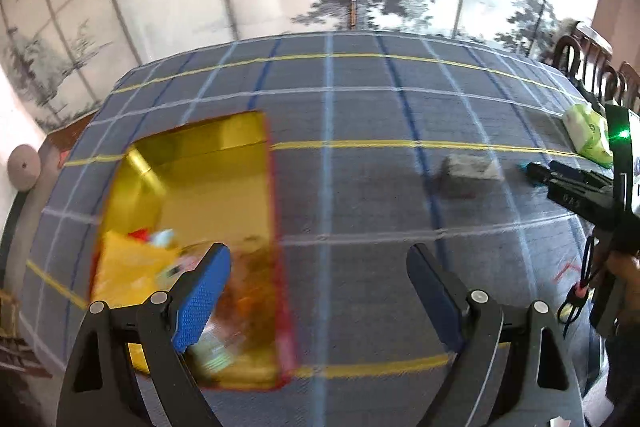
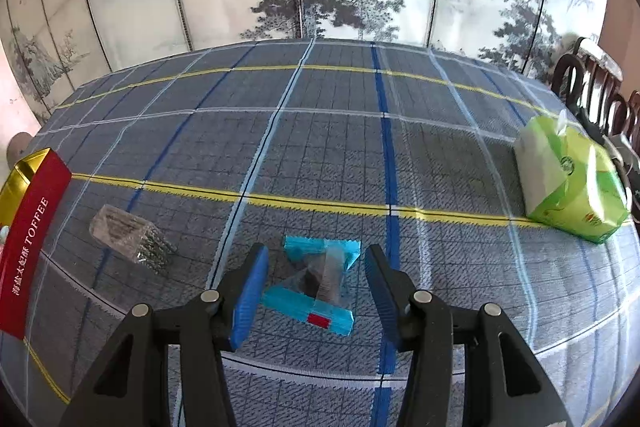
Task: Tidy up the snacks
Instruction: 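Grasp the blue wrapped candy with the right tool, then grasp the clear-wrapped grey cake with the left tool while the right tool holds the blue candy, then carry the grey cake into the gold tin and open the left tool, then carry the blue wrapped candy into the gold tin and open the right tool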
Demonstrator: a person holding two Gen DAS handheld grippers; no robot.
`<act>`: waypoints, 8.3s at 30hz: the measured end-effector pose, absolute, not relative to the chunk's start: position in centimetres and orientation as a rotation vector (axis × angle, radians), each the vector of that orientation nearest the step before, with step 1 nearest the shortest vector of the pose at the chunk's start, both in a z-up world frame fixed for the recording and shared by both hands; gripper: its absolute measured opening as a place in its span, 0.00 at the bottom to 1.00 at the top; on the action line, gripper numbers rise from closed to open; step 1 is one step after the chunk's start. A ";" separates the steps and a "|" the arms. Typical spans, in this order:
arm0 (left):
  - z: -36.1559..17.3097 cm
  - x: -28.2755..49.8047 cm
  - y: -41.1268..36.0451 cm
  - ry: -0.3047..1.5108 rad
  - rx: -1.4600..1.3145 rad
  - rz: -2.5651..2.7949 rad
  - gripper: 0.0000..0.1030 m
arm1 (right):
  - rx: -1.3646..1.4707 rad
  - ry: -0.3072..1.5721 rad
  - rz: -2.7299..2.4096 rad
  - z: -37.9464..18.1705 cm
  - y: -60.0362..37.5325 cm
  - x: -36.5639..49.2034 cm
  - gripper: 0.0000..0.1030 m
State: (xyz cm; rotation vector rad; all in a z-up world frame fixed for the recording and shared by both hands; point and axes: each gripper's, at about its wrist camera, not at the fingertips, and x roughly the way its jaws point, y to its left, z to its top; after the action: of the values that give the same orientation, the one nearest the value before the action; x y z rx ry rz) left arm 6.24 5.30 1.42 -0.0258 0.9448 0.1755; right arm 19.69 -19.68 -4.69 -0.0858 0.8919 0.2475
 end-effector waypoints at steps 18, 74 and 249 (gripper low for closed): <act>-1.5 11.3 -2.1 0.939 0.027 0.024 0.89 | -0.072 0.877 0.249 -5.9 -23.2 17.7 0.31; -3.7 14.7 -3.5 0.983 -0.028 0.000 0.54 | -0.110 0.880 0.212 -6.0 -23.1 17.9 0.33; 4.0 -9.3 26.4 0.862 -0.258 0.605 0.84 | -0.220 0.894 0.696 2.1 8.4 6.2 0.30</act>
State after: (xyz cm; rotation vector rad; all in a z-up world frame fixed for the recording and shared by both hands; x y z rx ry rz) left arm -9.28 26.40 4.05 -0.2577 0.8620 0.6049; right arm 6.18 8.40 2.14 -0.2205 0.8935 0.6961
